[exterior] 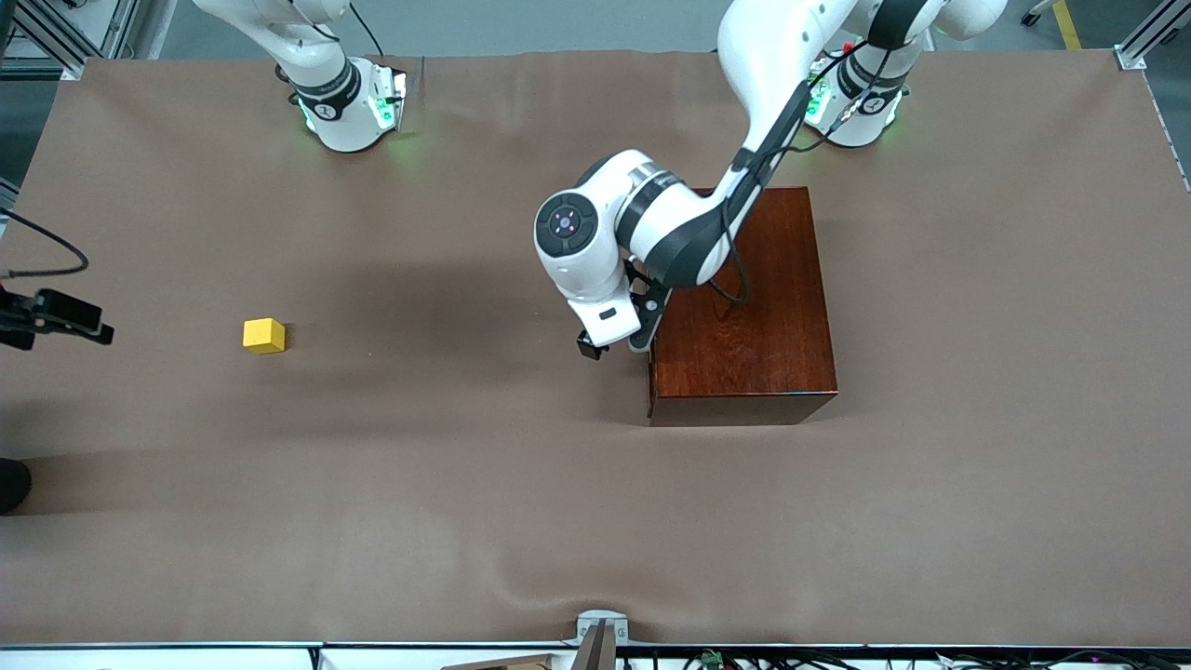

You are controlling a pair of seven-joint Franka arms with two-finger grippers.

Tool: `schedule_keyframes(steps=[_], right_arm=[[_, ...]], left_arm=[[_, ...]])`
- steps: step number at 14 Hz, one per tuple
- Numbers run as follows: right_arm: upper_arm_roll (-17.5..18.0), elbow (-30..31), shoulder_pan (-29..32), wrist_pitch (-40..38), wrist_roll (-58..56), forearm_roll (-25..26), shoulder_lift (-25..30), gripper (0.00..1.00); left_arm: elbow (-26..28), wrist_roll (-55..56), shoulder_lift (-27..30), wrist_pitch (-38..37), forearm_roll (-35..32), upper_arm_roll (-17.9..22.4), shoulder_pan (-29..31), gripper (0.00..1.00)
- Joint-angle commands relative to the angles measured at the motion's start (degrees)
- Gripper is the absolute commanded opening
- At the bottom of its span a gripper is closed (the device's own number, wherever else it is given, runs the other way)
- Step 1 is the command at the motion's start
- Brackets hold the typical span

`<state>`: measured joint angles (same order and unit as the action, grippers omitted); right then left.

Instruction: Open drawer, take yellow block, close drawer

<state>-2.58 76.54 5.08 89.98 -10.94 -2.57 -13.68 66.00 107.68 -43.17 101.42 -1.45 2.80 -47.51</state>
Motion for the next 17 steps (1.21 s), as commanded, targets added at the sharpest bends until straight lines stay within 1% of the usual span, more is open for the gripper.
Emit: schedule_keyframes(steps=[1, 2, 3, 5, 6, 8, 9, 10, 11, 13, 14, 16, 17], right_arm=[[-0.2, -3.2, -2.4, -5.8, 0.0, 0.5, 2.2, 1.0], [-0.1, -2.8, -3.3, -7.5, -0.1, 0.9, 4.6, 1.0], [0.0, -2.4, -3.5, -8.1, -0.2, 0.9, 5.8, 1.0], [0.1, -2.0, -3.8, -11.1, -0.5, 0.3, 6.7, 1.0], [0.0, -1.1, -4.2, -11.4, -0.6, 0.3, 7.6, 1.0], [-0.1, 0.4, -6.0, -10.6, -0.7, 1.1, 9.8, 1.0], [-0.1, 2.2, -7.0, -10.0, -0.7, 2.6, 11.0, 1.0], [0.0, 5.2, -7.3, -7.6, -0.6, 3.8, 12.5, 1.0], [-0.1, 8.7, -7.3, -5.1, -0.6, 3.8, 14.9, 1.0], [-0.1, 13.4, -7.3, -2.9, -0.6, 3.8, 17.9, 1.0], [-0.1, 13.8, -7.3, -2.5, -0.6, 3.8, 18.1, 1.0], [-0.1, 13.3, -7.3, -2.4, -0.6, 3.8, 17.7, 1.0], [-0.1, 12.4, -7.3, -2.6, -0.6, 3.7, 17.5, 1.0]], left_arm=[[1.4, -8.1, 6.6, -3.4, -1.2, 0.7, 1.6, 1.0], [1.6, -10.8, 8.3, -4.6, -1.3, 0.7, 2.8, 1.0], [1.7, -14.3, 9.7, -6.8, -1.4, 0.7, 3.7, 1.0], [1.9, -26.5, 11.9, -12.3, -2.1, 1.1, 6.4, 1.0], [2.0, -30.6, 13.4, -12.7, -2.8, 1.0, 8.3, 1.0], [2.1, -38.7, 14.6, -14.3, -3.2, 1.1, 11.6, 1.0], [2.1, -44.7, 16.0, -15.5, -4.3, 0.9, 13.2, 1.0], [2.2, -53.9, 17.0, -16.4, -4.7, 0.8, 15.0, 1.0], [2.2, -60.7, 17.5, -17.5, -5.0, 1.0, 16.1, 1.0], [2.3, -65.9, 18.2, -17.7, -6.4, 0.6, 20.8, 1.0], [2.1, -68.8, 18.7, -17.7, -6.0, 0.5, 23.1, 1.0], [2.2, -76.1, 20.7, -17.7, -5.7, 0.4, 25.3, 1.0], [2.6, -78.0, 22.3, -18.9, -5.6, 0.4, 26.1, 1.0]])
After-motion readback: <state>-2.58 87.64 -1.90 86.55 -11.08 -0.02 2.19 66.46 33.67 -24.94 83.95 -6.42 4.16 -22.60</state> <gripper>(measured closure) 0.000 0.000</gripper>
